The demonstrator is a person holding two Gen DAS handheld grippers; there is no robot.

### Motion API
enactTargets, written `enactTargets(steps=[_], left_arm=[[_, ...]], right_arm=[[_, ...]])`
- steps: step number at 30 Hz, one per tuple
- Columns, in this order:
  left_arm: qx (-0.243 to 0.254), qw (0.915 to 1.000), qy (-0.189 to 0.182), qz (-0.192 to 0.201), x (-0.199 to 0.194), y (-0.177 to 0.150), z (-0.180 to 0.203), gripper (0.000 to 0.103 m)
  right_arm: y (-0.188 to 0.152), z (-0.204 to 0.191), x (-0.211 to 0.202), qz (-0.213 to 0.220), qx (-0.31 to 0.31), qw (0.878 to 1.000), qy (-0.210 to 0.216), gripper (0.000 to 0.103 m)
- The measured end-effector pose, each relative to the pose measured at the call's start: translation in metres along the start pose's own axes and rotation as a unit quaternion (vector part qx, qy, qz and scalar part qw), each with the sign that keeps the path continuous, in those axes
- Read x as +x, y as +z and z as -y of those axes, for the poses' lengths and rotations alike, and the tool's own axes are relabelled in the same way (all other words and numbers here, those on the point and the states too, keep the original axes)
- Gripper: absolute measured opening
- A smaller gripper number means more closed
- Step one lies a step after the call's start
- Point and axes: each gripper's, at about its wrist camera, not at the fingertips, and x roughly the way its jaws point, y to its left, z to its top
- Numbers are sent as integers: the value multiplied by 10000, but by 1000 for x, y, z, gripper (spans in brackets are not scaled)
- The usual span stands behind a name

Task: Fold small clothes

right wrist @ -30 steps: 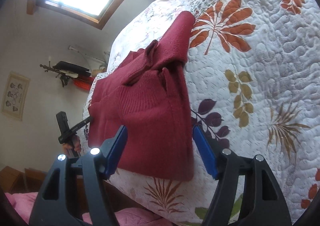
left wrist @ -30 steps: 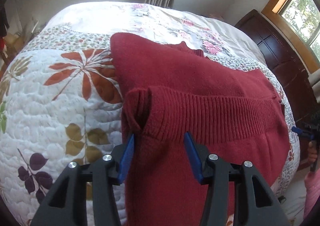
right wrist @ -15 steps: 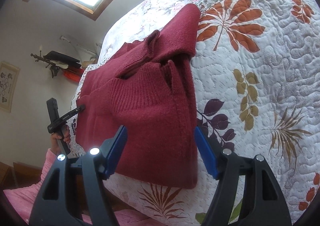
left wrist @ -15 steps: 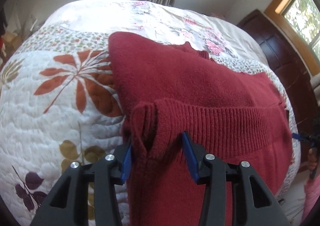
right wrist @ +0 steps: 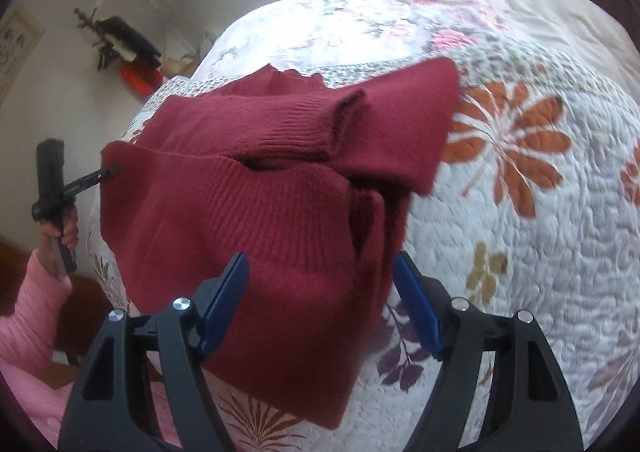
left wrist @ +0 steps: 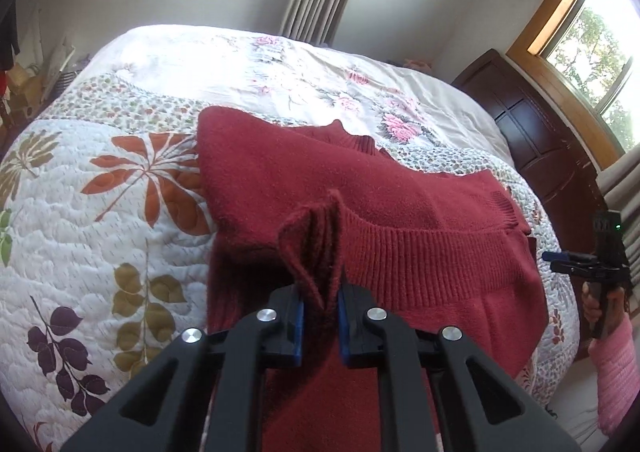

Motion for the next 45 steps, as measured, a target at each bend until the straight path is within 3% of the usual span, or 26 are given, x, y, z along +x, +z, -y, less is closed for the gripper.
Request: enactTargets(steps=[3, 6, 7, 12, 18, 20, 27, 31, 36, 41, 45], left_arm=[[20, 9997, -87, -209, 15, 3, -2, 13], [123, 9992, -153, -357, 29, 5, -4, 17], [103, 9991, -157, -375, 33, 5, -5, 21], [-169, 9988, -223, -401, 47, 3, -15, 23], [-304, 9988, 34, -375, 45, -4, -14, 20], [-368, 9989, 174, -250, 41, -7, -11, 15], [-492, 9987, -29, 108, 17, -6, -3, 12], [-682, 9971, -207, 254, -1, -2, -7, 12], [-557, 9956, -443, 610, -29, 8, -4, 12], [-512, 9912, -627, 1049, -52, 38, 1, 12], [-397, 9893, -573, 1279, -47, 77, 7, 12]], right_arm=[[8, 7, 9, -55, 168, 9998, -128, 74], [15, 20, 16, -107, 561, 9982, 202, 72], [17, 22, 20, -171, 657, 9975, 207, 66], [23, 10, 34, -449, 395, 9980, -186, 58], [25, 8, 42, -574, 222, 9976, -329, 25], [20, 7, 34, -453, 104, 9983, -340, 6], [5, 19, -2, 213, 506, 9982, 244, 6], [7, 16, -17, 415, 606, 9967, 338, 6], [13, 1, -48, 785, 528, 9949, 362, 6], [42, -1, -79, 1214, 454, 9907, 419, 6], [85, 5, -85, 1361, 416, 9894, 286, 5]])
